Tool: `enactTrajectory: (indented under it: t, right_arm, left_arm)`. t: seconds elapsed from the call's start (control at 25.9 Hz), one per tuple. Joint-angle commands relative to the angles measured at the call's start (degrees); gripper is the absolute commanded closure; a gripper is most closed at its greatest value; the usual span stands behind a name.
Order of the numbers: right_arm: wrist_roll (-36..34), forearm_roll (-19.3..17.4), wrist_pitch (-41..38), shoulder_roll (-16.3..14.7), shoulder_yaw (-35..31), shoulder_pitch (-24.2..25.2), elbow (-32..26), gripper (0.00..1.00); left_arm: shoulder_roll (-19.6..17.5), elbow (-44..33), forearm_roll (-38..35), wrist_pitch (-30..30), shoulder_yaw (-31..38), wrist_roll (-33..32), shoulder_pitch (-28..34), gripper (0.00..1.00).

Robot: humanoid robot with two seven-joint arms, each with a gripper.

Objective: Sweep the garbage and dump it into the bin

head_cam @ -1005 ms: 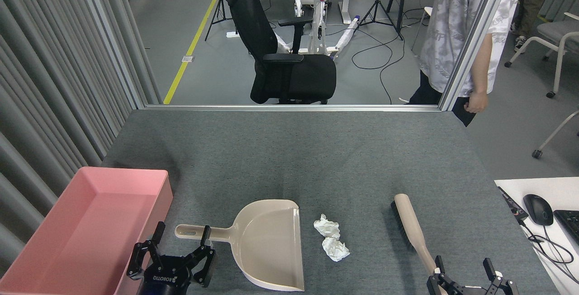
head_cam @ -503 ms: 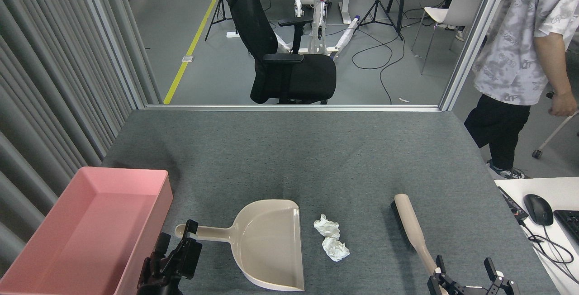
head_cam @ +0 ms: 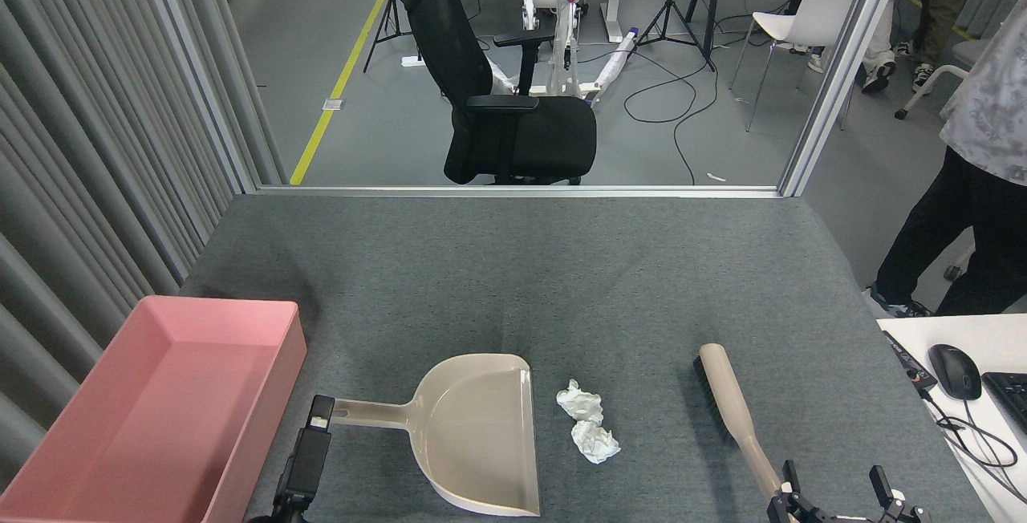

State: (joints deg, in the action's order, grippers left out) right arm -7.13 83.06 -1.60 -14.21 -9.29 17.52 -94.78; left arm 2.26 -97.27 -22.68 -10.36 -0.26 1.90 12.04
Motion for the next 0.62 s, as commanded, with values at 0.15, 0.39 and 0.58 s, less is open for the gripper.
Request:
enactTrajectory:
  t: [0.15,0.39,0.58]
  right_arm:
    - [-0.9,0.0,0.0,0.8,0.0,1.3,-1.5,0.02]
    - [-0.8,0.0,0.2,1.9,0.0,2.1,-1.6,0.02]
    - [-0.9,0.1,0.3,2.7,0.2,2.1,-1.2,0.02]
  left_arm:
    - [0.2,6.0,1.8,-5.2,0.0,0.4,-0.1,0.0]
    - [0.4,9.4,1.8,-7.9,0.0,0.6,-0.3,0.0]
    - [0.8,14.6,1.1,-10.2,0.1,0.7,-2.0,0.0]
